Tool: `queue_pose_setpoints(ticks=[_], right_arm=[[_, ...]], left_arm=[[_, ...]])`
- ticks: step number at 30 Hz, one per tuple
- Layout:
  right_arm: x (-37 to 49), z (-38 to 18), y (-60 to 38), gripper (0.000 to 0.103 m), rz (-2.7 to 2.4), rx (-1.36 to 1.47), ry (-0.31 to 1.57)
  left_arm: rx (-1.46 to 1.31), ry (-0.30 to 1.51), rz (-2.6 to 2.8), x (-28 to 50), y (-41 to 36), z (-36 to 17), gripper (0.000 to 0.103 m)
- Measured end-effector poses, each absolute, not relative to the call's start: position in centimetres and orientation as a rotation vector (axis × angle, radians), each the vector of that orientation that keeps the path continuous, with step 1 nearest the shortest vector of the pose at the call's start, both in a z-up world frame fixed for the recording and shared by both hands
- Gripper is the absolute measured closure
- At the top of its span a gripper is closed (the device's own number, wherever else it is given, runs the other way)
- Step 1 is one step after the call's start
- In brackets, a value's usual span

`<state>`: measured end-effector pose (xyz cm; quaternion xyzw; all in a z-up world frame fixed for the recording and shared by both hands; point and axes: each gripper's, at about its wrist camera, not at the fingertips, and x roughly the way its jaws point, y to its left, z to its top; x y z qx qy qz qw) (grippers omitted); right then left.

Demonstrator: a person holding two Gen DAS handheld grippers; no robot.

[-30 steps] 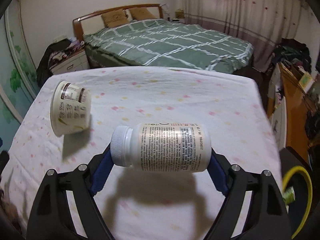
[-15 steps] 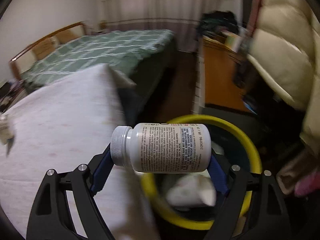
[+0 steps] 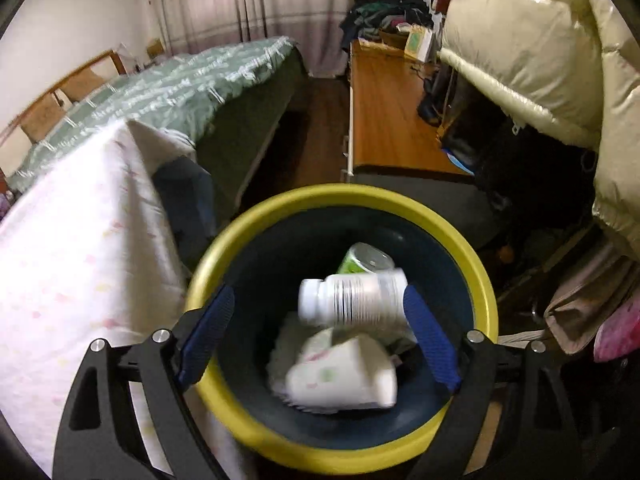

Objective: Collect trash

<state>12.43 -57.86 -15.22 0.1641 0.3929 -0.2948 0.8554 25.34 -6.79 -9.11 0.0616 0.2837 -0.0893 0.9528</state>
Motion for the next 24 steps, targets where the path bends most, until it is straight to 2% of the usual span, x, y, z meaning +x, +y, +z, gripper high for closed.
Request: queue_pose_setpoints(ticks=[10, 18, 24], right_arm=[[13.5, -10.4, -48.5, 0.017, -0.448, 0.294, 0.573], [14.1, -10.5, -47.0, 0.017, -0.447, 0.240, 0.562], [13.8, -10.7, -47.9, 0.017, -0.444, 0.296, 0.553]], left_arm=[[0.190, 0.568, -0.301, 29.1, -12.9, -6.1, 0.011], [0.179, 0.701, -0.337, 35.7, -17.1, -7.4, 0.011], [0.229, 0.704, -0.346, 38.4, -20.7, -7.6, 0.011]])
